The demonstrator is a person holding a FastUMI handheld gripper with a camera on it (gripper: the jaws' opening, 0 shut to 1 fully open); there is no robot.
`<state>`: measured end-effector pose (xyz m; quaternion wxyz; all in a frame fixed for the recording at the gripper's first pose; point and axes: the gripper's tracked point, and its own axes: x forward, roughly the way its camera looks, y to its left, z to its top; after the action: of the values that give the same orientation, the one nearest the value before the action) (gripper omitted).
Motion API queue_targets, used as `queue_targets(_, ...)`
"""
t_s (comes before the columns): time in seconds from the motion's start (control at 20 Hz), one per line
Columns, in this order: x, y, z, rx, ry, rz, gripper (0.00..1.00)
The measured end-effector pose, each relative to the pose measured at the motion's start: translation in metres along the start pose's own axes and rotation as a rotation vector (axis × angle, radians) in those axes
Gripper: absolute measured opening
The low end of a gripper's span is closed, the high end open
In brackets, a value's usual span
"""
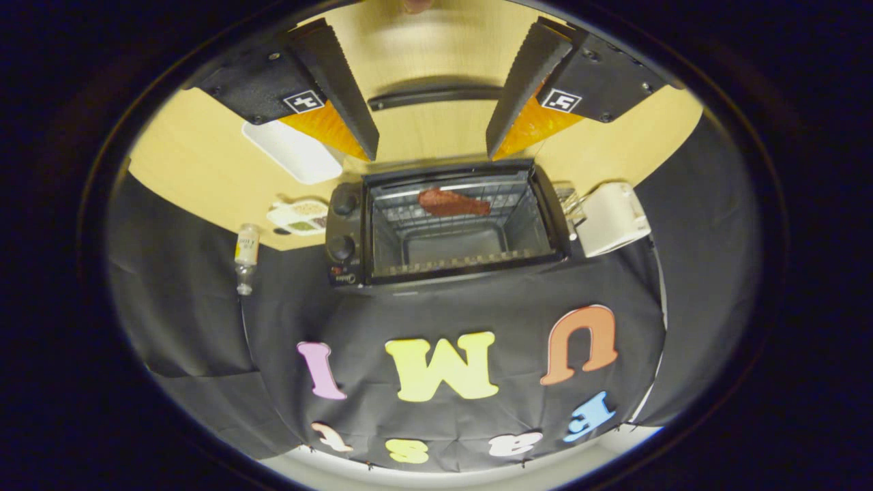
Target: Open the toaster oven, put the food inside, and close the toaster oven door.
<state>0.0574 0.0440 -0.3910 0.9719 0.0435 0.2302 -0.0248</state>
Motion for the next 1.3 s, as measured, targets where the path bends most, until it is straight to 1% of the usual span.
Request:
queue_targets(0.15, -0.005, 0.001, -0.040, -0.042, 0.077, 0.012, 1.00)
queue_targets(0.25, 0.001, 0.003, -0.059, -0.052, 0.128, 0.032, 1.00)
queue_targets(0.3, 0.004, 0.004, -0.067, -0.047, 0.160, 0.042, 1.00)
queue_targets(0.45, 0.011, 0.003, -0.084, -0.047, 0.257, 0.027, 1.00)
queue_targets(0.5, 0.016, 0.006, -0.085, -0.049, 0.268, 0.040, 1.00)
queue_targets(0.65, 0.019, 0.005, -0.081, -0.047, 0.247, 0.031, 1.00)
queue_targets(0.7, 0.022, 0.003, -0.081, -0.050, 0.251, 0.015, 1.00)
queue_targets(0.8, 0.022, 0.005, -0.085, -0.032, 0.270, 0.021, 1.00)
queue_targets(0.95, 0.021, 0.007, -0.078, 0.013, 0.232, 0.022, 1.00)
queue_targets(1.15, 0.021, 0.008, -0.077, 0.024, 0.218, 0.021, 1.00)
queue_targets(1.3, 0.020, 0.005, -0.070, 0.021, 0.181, 0.010, 1.00)
